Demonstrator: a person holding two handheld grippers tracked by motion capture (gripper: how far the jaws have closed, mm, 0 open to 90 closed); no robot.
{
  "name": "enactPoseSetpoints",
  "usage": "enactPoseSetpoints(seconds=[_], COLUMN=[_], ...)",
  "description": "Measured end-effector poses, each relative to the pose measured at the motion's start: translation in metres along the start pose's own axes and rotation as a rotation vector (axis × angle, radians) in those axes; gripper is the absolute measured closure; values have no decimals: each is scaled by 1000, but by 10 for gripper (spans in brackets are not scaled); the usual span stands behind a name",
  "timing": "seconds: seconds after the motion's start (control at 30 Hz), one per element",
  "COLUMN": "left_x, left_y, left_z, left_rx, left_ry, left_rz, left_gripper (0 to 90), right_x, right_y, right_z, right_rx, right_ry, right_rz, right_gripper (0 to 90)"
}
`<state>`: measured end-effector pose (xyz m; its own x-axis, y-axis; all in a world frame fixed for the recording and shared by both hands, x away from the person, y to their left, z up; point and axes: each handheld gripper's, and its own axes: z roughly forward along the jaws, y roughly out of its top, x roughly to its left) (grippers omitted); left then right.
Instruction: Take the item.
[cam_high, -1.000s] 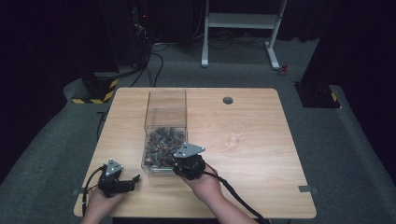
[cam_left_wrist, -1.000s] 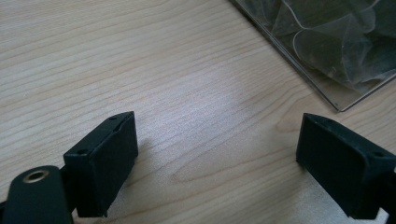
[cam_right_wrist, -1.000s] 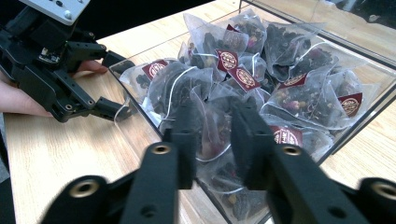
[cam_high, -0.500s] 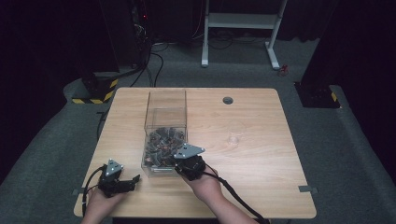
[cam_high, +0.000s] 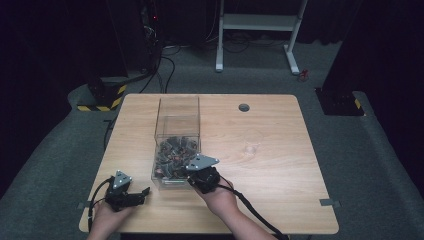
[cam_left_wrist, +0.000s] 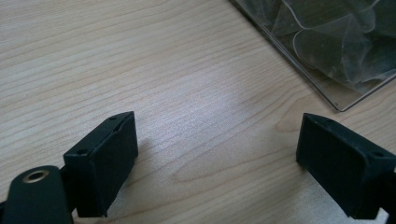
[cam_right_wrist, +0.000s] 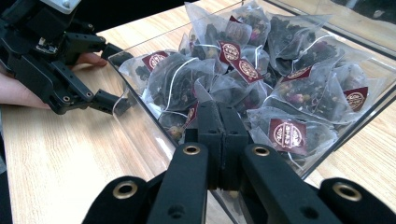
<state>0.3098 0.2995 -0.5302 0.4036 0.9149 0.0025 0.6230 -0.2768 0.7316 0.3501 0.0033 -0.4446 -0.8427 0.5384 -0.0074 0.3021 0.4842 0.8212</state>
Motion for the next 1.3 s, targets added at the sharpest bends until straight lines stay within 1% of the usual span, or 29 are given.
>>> enactPoseSetpoints(seconds=[0.27,0.7,0.9,1.07,1.1,1.3], left_x=[0,0,0,0,0,0], left_y=[0,0,0,0,0,0], left_z=[0,0,0,0,0,0], left_rx=[0,-1,0,0,0,0], left_ry=[0,-1,0,0,0,0], left_rz=[0,-1,0,0,0,0], left_gripper=[130,130,130,130,130,130], right_x=[-1,-1,-2,-1,-1,-1], right_y=[1,4,6,9,9,13], right_z=[-2,-9,-12,-14,-15,-18], right_rx=[-14,-54,-74,-84,-90,-104], right_ry=[0,13,12,14,13,12], right_rz=[10,32,29,38,31,32], right_gripper=[900,900,900,900,900,900])
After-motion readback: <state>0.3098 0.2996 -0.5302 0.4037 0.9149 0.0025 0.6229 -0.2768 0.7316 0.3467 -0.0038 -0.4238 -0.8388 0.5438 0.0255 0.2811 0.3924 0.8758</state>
